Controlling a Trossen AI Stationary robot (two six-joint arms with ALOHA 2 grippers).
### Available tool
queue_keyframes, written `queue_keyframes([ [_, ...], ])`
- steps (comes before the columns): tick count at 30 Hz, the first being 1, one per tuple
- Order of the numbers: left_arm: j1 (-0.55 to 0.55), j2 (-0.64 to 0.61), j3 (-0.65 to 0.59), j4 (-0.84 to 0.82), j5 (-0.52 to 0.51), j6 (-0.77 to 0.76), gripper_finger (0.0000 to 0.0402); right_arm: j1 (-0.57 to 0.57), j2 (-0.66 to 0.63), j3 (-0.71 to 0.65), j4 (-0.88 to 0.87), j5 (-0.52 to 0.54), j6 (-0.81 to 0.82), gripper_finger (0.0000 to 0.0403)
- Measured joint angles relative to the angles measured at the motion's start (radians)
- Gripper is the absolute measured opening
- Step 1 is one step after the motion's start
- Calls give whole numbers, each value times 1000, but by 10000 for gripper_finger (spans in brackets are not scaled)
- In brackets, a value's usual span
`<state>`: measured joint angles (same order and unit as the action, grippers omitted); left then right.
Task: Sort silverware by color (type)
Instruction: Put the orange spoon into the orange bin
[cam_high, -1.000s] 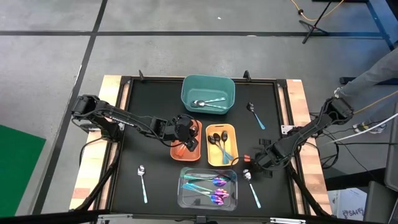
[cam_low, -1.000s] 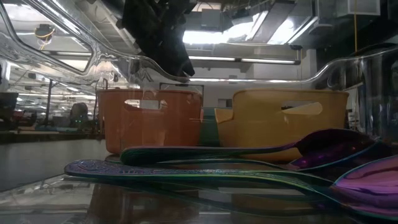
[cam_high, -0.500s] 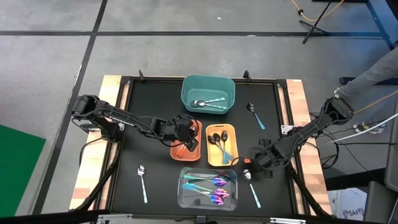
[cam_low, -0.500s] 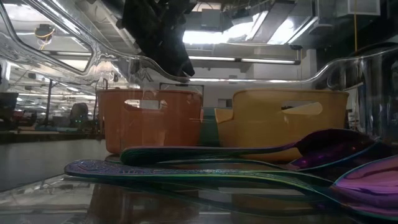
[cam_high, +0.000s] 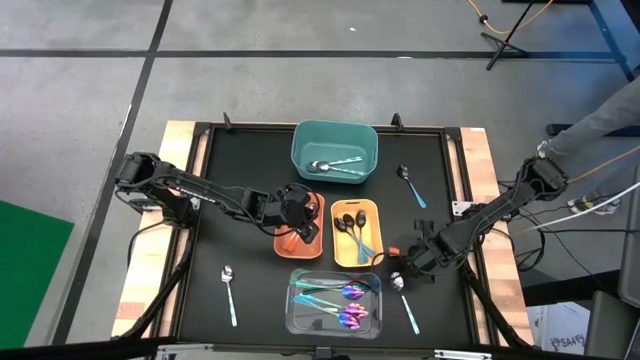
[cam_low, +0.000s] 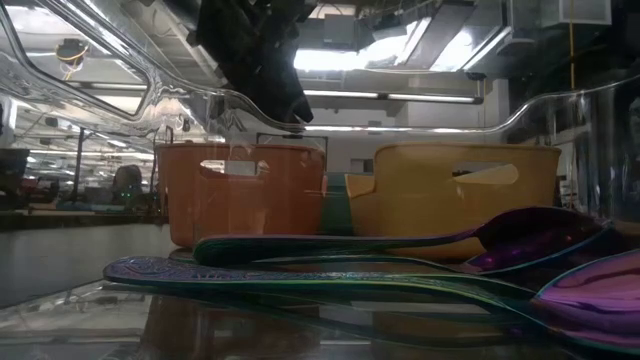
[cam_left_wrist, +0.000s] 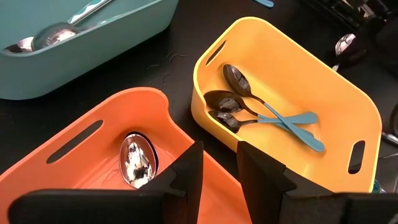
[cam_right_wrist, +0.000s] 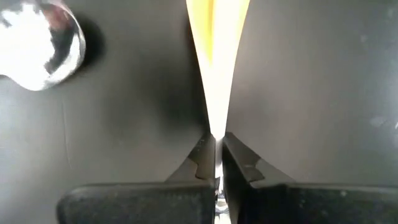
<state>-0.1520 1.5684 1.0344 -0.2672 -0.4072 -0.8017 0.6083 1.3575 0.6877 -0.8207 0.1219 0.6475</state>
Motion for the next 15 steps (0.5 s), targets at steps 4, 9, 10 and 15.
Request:
queue_keyframes([
  [4,0,0,0,8,0,0,93,0,0,27,-6,15,-2,1],
  [9,0,0,0,113,0,49,93,0,-1,81,-99,67,-2,1],
  [10,0,0,0,143,1,67,93,0,-1,92,-122,78,-1,1],
  [15,0,0,0,289,2,138,93,0,-1,153,-228,141,2,0],
])
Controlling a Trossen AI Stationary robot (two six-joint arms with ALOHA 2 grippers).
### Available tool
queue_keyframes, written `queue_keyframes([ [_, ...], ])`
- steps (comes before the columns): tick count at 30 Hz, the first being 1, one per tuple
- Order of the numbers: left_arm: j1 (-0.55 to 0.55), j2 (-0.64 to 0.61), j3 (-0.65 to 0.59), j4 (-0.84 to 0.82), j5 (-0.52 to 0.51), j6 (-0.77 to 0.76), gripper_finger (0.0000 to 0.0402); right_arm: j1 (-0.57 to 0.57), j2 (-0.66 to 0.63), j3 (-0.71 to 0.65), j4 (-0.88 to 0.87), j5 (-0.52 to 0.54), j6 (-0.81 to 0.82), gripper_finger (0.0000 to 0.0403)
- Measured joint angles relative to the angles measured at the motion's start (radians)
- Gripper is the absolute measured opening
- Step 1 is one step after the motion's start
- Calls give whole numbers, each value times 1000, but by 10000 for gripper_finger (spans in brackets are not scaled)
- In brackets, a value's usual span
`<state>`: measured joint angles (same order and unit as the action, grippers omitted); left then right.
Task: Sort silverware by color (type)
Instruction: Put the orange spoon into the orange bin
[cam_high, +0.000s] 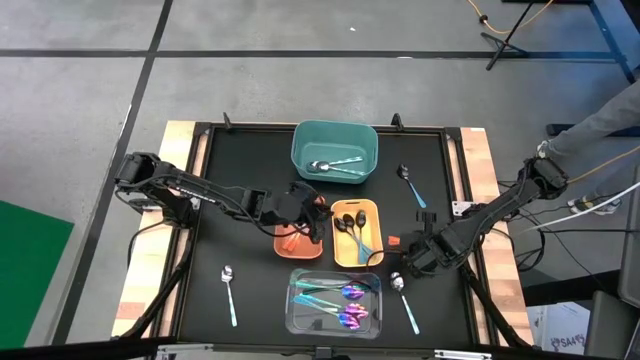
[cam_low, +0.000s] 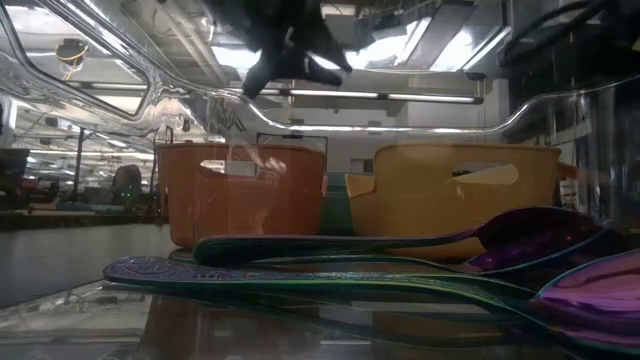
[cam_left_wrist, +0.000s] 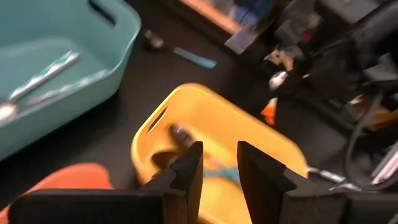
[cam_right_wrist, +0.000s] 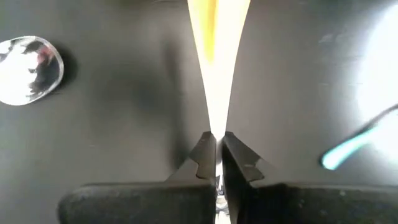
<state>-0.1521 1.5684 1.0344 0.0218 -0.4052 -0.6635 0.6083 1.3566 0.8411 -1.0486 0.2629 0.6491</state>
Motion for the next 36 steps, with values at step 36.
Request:
queue_keyframes([
  [36,3,127,0,487,-1,-26,93,0,-173,69,144,439,2,0],
])
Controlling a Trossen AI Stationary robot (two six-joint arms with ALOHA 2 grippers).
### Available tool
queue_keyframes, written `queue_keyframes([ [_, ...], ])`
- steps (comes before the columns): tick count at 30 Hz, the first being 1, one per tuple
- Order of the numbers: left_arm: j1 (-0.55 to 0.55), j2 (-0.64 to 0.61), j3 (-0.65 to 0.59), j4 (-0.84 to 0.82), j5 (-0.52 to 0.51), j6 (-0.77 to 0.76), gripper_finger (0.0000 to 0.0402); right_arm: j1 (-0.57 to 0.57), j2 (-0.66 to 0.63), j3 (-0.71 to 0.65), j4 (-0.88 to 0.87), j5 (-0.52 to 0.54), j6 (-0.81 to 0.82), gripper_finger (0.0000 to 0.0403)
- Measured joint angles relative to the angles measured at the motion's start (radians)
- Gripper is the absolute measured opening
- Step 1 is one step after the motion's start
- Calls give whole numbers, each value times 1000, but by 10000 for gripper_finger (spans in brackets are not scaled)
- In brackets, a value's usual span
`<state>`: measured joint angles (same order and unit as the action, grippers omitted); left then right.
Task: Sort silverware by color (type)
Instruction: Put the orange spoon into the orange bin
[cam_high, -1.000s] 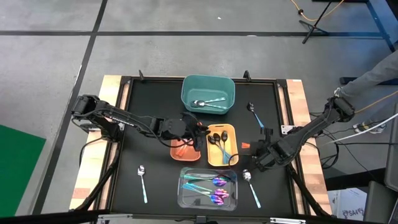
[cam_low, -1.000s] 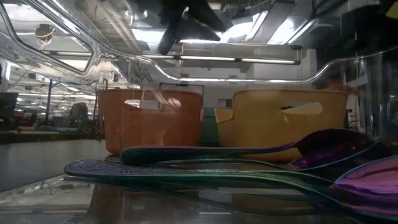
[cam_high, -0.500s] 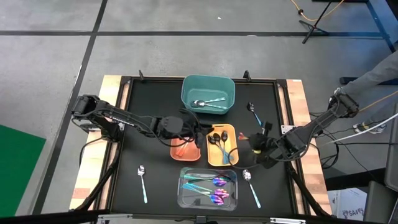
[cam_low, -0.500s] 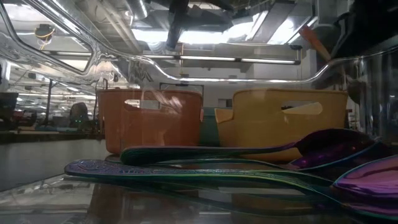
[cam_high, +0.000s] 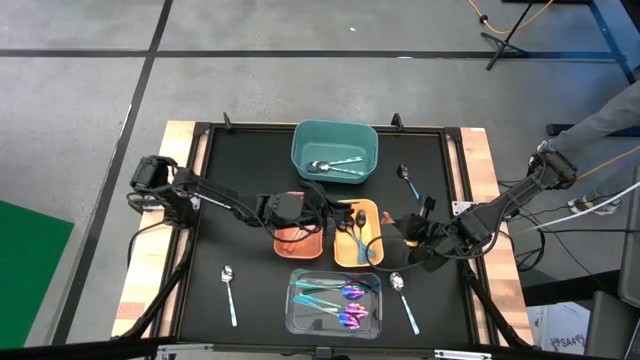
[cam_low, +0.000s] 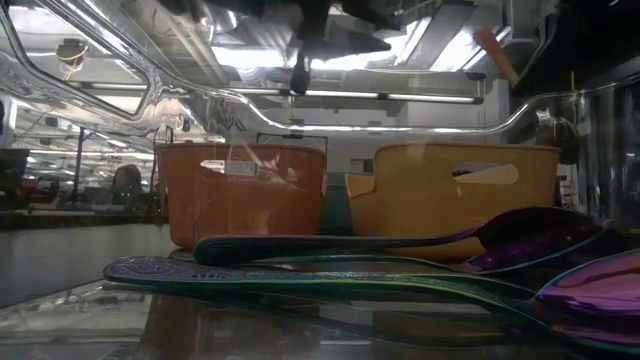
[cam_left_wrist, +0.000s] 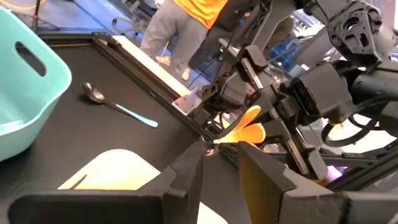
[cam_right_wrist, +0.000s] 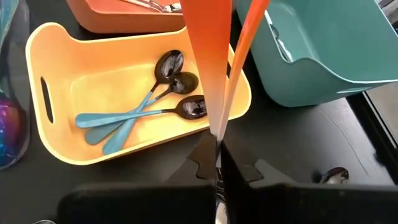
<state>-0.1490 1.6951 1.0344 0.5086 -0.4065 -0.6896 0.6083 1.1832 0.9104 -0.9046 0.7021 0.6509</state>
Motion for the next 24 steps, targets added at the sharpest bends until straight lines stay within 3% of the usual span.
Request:
queue_keyframes([
  [9,-21,136,2,312,6,290,93,0,0,0,33,58,115,0],
  [18,-36,249,125,326,42,518,93,0,0,0,77,68,133,0],
  [24,-35,321,215,312,12,543,93,0,0,0,83,66,131,0],
])
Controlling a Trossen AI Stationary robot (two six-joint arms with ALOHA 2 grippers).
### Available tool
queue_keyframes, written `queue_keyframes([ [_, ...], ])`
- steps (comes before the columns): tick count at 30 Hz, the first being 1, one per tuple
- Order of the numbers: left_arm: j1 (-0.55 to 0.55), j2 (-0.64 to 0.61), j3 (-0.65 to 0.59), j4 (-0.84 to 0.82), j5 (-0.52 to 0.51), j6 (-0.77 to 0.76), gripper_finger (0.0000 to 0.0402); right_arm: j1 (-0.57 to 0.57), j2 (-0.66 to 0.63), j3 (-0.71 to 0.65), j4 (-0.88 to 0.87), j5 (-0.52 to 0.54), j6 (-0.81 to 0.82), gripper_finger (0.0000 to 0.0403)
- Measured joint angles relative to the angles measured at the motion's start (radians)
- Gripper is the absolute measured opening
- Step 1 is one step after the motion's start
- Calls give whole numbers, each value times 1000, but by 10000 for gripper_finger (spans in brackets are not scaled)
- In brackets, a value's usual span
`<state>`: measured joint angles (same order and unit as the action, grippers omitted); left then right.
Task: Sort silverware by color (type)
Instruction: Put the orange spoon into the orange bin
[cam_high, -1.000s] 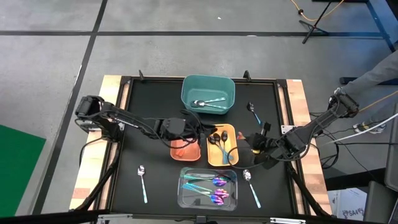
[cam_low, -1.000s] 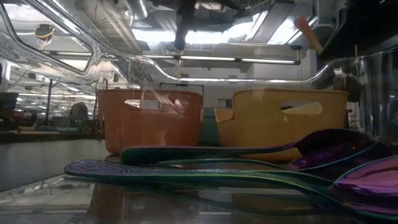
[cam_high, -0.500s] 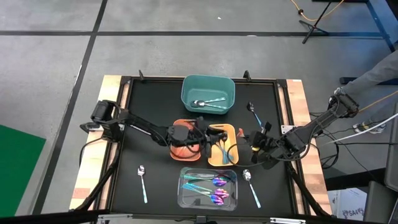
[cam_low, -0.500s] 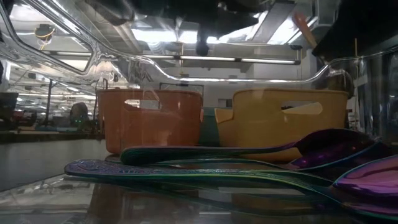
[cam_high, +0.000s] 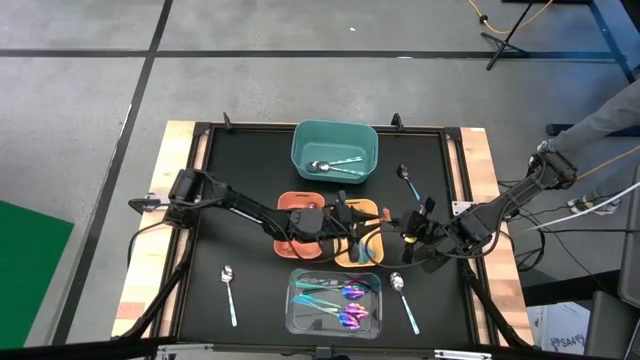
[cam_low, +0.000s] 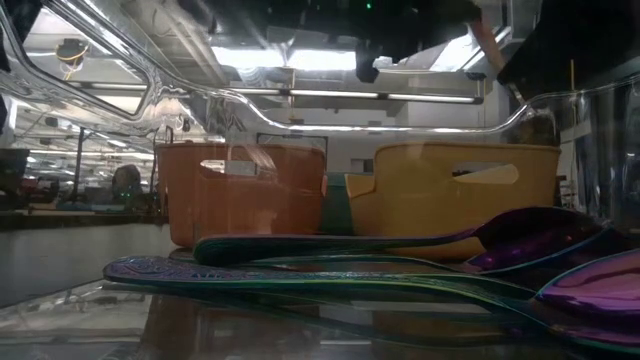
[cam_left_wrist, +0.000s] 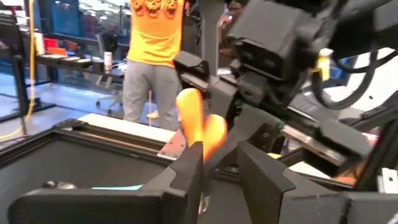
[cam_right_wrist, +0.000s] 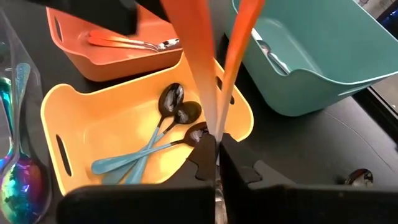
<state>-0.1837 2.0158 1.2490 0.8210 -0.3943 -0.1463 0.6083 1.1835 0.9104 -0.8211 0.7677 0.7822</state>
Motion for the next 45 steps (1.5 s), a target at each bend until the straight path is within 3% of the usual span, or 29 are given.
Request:
queue_keyframes([
  [30,-1,-4,13,-30,-27,-2,93,0,0,0,33,-1,-62,0],
  [35,-2,-57,13,-167,-27,-42,93,0,0,0,121,-1,-237,0],
  [45,0,-283,13,-700,70,-233,93,0,9,0,202,5,-772,0],
])
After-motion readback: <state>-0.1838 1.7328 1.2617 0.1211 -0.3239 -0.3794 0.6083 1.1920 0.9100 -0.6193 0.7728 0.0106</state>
